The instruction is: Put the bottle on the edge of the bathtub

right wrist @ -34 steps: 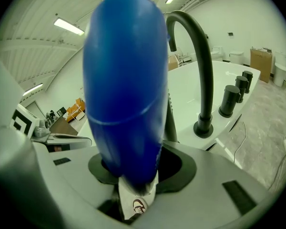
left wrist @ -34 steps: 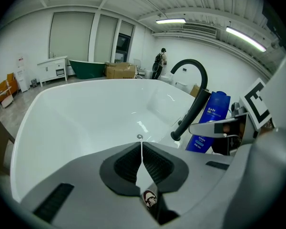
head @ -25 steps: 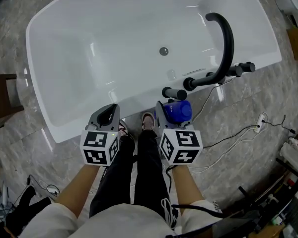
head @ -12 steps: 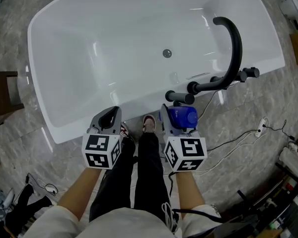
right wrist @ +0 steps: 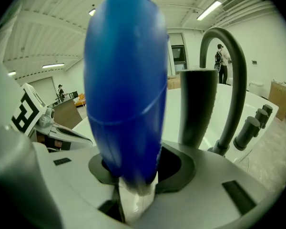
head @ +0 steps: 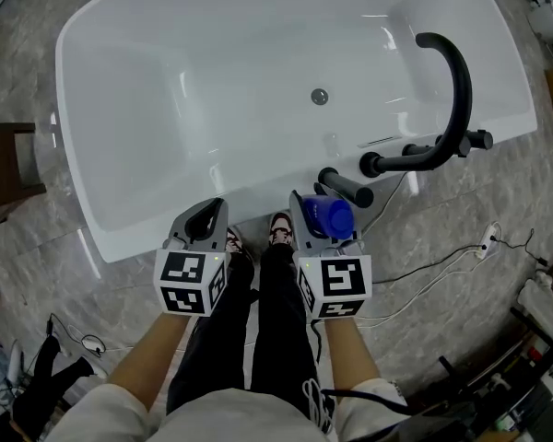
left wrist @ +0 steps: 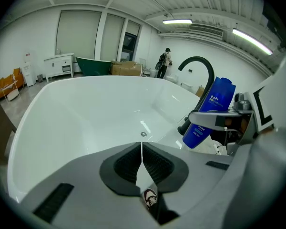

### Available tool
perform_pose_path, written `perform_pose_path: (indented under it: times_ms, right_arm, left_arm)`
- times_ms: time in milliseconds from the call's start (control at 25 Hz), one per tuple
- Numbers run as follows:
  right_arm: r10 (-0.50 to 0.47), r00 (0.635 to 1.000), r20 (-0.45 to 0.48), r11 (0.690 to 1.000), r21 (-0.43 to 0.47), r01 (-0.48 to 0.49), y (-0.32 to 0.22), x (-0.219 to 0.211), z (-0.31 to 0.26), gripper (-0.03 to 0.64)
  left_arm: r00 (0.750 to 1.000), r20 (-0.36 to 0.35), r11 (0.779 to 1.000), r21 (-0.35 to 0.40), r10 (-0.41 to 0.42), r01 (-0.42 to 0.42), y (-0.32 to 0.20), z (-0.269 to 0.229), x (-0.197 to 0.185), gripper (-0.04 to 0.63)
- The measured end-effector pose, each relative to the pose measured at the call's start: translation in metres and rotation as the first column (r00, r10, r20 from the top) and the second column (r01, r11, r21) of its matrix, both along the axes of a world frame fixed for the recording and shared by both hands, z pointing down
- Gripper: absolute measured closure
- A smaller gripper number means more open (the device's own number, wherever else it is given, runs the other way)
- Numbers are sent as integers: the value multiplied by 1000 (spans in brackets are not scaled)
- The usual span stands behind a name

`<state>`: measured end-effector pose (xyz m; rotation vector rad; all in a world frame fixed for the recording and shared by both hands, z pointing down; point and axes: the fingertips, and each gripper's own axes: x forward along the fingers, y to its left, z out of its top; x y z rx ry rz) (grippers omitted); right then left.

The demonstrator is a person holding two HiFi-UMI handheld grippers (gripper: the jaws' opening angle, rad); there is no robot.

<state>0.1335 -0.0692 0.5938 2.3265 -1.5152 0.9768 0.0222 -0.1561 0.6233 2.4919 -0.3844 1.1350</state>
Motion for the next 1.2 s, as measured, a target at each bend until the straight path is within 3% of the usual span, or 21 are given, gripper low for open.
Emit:
perform_pose_path:
  times_ms: [320, 880, 1200]
  right_arm:
    - [-45, 992, -121, 998, 46, 51, -17, 0, 1, 456]
    - [-46, 990, -136, 996, 74, 57, -34, 0, 17, 456]
    - [-93, 978, -184, 991, 77, 109, -38, -4, 18, 454]
  left_arm:
    - [1000, 10, 1000, 0, -16, 16, -5, 7, -13, 571]
    - [1000, 10, 1000, -3, -25, 25, -7, 11, -12, 571]
    - [1000, 14, 1000, -3, -22, 22, -5, 12, -12, 571]
